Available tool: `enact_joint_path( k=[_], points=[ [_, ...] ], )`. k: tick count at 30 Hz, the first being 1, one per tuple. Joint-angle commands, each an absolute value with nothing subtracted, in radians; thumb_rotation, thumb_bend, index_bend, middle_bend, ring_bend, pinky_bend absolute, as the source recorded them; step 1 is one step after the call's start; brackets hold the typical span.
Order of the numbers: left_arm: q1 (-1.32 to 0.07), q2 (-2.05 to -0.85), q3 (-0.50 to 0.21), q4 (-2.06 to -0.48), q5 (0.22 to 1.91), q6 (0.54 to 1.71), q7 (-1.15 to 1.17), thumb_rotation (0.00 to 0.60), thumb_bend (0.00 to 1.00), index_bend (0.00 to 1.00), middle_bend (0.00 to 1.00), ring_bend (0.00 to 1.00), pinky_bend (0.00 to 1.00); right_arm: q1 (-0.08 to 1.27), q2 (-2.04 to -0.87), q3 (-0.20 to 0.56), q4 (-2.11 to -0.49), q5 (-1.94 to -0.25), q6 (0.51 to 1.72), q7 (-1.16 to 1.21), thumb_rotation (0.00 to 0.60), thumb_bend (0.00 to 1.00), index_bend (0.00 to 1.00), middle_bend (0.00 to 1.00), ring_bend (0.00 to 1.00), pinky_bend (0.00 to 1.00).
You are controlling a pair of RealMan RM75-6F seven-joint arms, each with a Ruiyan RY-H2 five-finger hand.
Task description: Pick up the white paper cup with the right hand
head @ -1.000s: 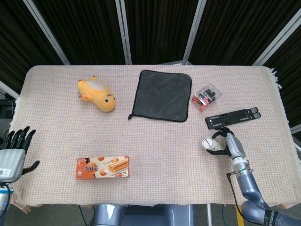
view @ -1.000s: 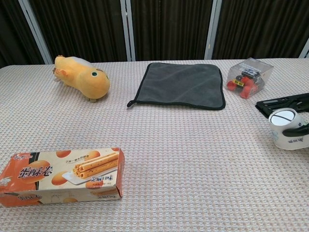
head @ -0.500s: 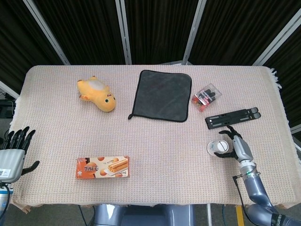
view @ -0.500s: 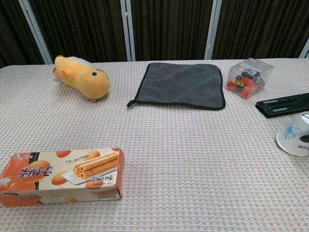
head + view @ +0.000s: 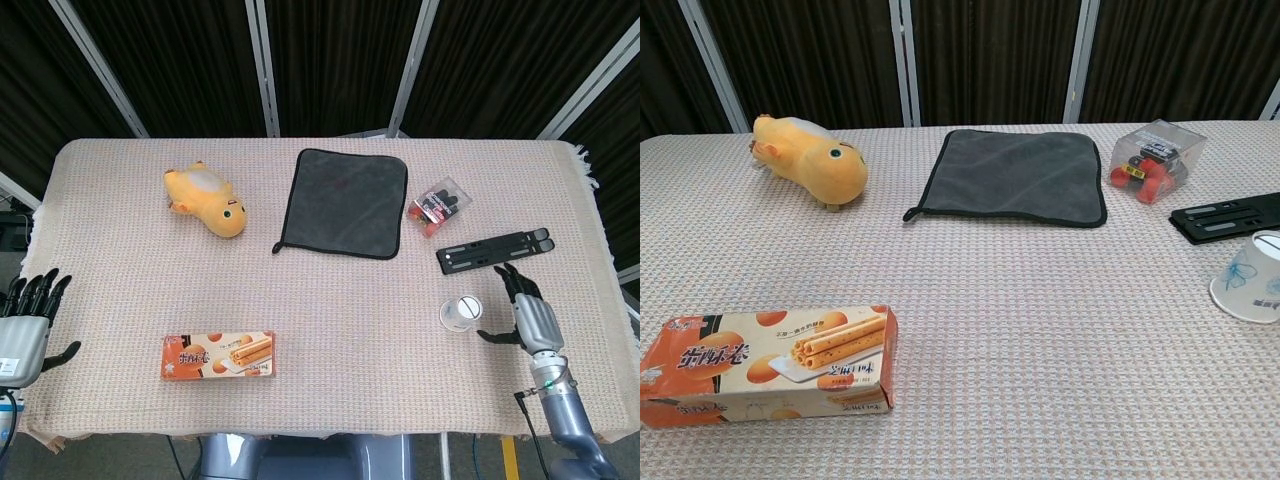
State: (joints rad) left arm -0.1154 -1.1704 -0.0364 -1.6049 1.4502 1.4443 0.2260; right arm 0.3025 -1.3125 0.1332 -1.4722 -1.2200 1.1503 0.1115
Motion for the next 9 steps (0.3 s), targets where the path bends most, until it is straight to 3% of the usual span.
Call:
enact_joint_path(
  k=[1,9],
  points=[
    [-0.113,-1.175,-0.037,-1.590,1.441,1.441,0.219,0.600,0.13,0.00,0.00,0.00,0.00,0.221,-1.284,0.079,-1.427,-1.372,1.378,-0.048,0.600,0.00,0.00,0.00,0.00,0.00],
    [-0.107,-1.185,-0.036,-1.568,1.436,1.447,0.216,0.600,0.12,0.00,0.00,0.00,0.00,0.173,-1.296,0.074,-1.376,-1.437,1.512,-0.142,0.600,0.00,0.00,0.00,0.00,0.00]
  ],
)
